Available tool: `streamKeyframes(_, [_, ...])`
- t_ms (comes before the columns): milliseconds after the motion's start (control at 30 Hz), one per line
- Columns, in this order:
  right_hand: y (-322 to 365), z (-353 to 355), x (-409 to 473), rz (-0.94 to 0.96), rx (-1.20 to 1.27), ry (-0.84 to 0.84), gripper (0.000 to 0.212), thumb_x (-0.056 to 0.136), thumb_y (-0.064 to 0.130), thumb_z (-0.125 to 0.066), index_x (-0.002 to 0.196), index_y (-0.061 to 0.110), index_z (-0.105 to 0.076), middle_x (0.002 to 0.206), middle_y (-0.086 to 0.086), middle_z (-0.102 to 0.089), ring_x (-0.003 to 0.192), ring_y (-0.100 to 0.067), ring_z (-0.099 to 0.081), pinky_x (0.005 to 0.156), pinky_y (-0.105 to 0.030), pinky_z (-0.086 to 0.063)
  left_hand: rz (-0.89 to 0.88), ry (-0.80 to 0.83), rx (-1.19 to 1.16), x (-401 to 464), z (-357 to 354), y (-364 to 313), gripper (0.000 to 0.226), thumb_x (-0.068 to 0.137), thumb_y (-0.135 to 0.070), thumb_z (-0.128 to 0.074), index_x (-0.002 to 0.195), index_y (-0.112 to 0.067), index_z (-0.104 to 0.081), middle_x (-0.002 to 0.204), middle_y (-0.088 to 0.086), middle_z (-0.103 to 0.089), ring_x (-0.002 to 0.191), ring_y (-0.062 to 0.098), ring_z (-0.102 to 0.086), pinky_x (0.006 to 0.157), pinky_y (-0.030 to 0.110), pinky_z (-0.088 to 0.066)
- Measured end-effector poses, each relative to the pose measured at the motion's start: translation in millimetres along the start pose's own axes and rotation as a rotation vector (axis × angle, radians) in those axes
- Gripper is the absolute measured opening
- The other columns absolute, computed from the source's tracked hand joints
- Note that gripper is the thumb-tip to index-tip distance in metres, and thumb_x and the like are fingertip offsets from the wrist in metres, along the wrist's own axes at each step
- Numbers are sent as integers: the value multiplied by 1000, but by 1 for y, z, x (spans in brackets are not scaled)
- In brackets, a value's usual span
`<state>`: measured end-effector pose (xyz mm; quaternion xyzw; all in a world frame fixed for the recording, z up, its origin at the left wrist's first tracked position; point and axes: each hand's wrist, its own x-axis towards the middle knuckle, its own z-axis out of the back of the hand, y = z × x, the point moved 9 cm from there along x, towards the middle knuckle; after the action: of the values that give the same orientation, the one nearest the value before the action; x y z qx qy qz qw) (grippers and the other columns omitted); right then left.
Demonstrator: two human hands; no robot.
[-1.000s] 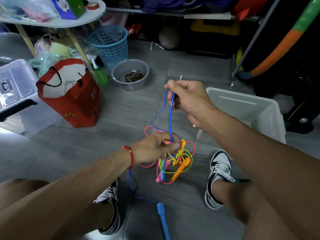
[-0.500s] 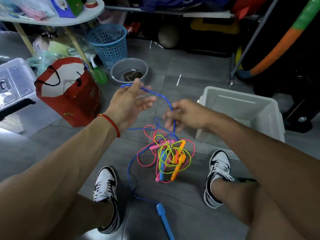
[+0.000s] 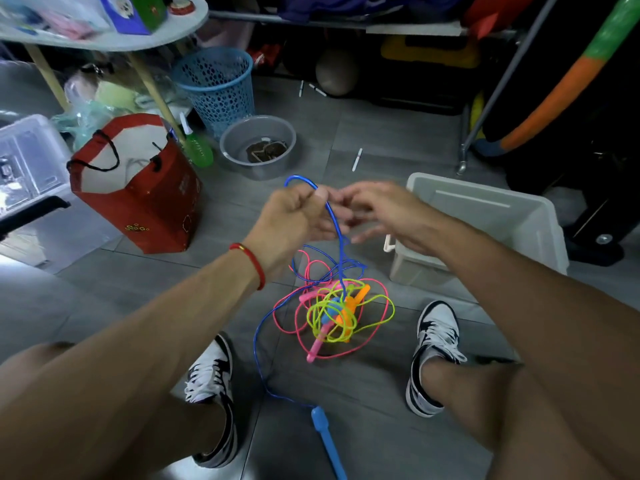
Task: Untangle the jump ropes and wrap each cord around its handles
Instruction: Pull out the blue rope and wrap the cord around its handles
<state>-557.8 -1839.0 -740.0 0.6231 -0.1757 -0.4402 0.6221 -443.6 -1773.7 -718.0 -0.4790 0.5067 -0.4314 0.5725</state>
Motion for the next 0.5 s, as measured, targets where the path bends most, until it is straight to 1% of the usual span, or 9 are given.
streamKeyframes(100, [-37,-37,-8,-54,-418,405,33,96,-5,-51,124,9,-62,114,-10,-68,96,-12,-58,77,-38,-48,-8,-12,-179,1,7,-15,26,108,-21,-37,108,-5,-57,94,13,-75,79,30,-74,79,40,-61])
streamKeyframes(133, [-46,-45,-14,-77,-493,501,33,96,-3,-52,125,9,-63,112,-5,-68,92,-8,-58,80,-35,-47,-15,-23,-221,2,11,-19,26,108,-21,-36,110,-4,-57,95,13,-75,79,29,-74,79,40,-61])
streamKeyframes(167, [-50,-49,-17,-69,-566,542,28,97,2,-55,122,9,-66,109,-2,-69,90,-9,-59,82,-32,-48,-29,-39,-256,4,15,-23,26,108,-21,-37,112,-4,-56,97,14,-75,80,29,-74,80,41,-60])
streamKeyframes(200, [-49,-50,-15,-32,-632,532,22,98,11,-58,117,9,-69,107,-2,-71,90,-13,-62,85,-31,-50,-43,-61,-287,6,20,-26,26,108,-22,-37,114,-3,-55,98,15,-74,82,29,-74,82,42,-60])
streamKeyframes(267, [-38,-44,-9,37,-691,420,19,98,20,-60,103,9,-74,103,-7,-74,90,-19,-65,88,-35,-51,-44,-108,-344,9,29,-26,30,108,-24,-38,118,-1,-55,103,18,-73,90,32,-74,85,42,-59])
streamKeyframes(333, [-28,-37,-6,25,-556,314,20,100,17,-57,100,4,-73,97,-10,-74,85,-19,-66,85,-38,-53,2,-131,-386,12,36,-20,38,108,-31,-38,122,0,-56,112,20,-71,101,33,-72,89,42,-58])
streamKeyframes(400, [-18,-33,-5,15,-390,251,20,102,15,-54,103,0,-67,90,-10,-73,78,-21,-66,78,-37,-56,92,-136,-362,13,38,-7,42,106,-38,-39,122,-5,-59,116,16,-72,105,29,-71,91,41,-58])
streamKeyframes(467, [-6,-29,-6,29,-267,201,21,103,15,-52,104,-3,-63,82,-11,-72,66,-20,-66,66,-31,-58,182,-140,-228,11,36,11,33,101,-36,-49,116,-10,-64,110,11,-74,101,25,-71,90,40,-56])
streamKeyframes(500, [-2,-27,-6,34,-222,176,23,103,15,-52,104,-5,-63,80,-11,-71,62,-19,-65,60,-29,-58,211,-117,-119,9,31,21,30,93,-32,-56,111,-11,-66,107,8,-74,98,23,-70,88,39,-54])
